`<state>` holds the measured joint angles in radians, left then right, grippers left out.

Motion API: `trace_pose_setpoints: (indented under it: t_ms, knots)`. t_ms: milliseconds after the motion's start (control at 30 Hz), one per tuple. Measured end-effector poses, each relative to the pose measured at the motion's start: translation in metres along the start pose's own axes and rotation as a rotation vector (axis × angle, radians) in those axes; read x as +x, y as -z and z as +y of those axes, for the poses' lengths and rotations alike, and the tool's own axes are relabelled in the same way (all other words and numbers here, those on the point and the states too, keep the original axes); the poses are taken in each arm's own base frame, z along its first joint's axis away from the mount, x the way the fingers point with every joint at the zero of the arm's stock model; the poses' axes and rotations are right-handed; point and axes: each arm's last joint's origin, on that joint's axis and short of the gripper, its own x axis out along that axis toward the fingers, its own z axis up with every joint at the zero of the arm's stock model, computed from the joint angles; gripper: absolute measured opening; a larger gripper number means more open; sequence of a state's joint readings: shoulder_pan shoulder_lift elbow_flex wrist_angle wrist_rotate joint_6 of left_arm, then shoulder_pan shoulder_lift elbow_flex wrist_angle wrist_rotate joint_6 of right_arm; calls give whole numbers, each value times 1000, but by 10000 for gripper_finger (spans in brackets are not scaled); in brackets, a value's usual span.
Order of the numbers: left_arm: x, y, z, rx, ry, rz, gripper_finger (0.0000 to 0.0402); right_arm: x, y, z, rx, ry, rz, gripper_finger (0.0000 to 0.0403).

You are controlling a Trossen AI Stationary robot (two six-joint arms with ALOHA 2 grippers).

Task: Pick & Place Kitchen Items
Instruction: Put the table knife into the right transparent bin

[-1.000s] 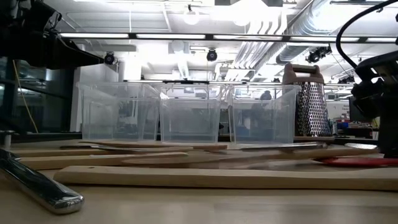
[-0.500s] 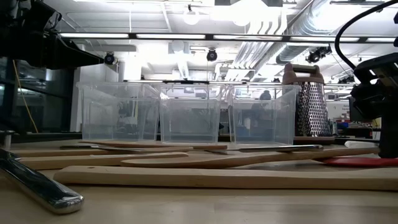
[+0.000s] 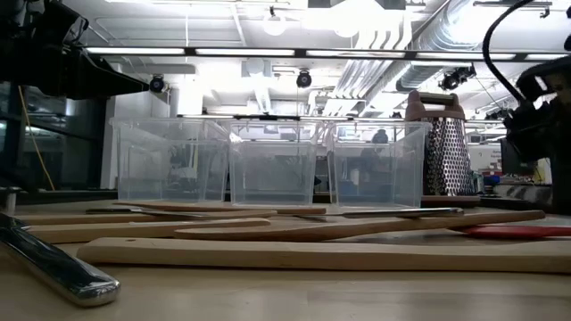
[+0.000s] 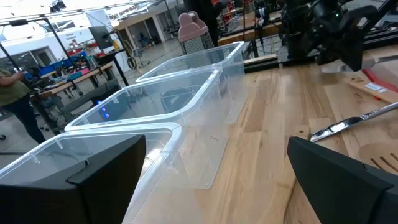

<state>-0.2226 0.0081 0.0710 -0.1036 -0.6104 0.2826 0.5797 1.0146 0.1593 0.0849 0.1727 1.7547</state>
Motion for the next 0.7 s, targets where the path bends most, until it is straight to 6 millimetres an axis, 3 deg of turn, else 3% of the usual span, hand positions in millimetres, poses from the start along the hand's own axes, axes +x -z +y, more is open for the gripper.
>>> trace_pose_setpoints:
  t_ms: [300, 700]
  knots:
    - [0, 0, 0, 0, 0, 0, 388, -18, -2, 23, -42, -127, 20, 3]
    - [0, 0, 0, 0, 1, 0, 388, -71, -30, 93, -207, -251, -125, 3]
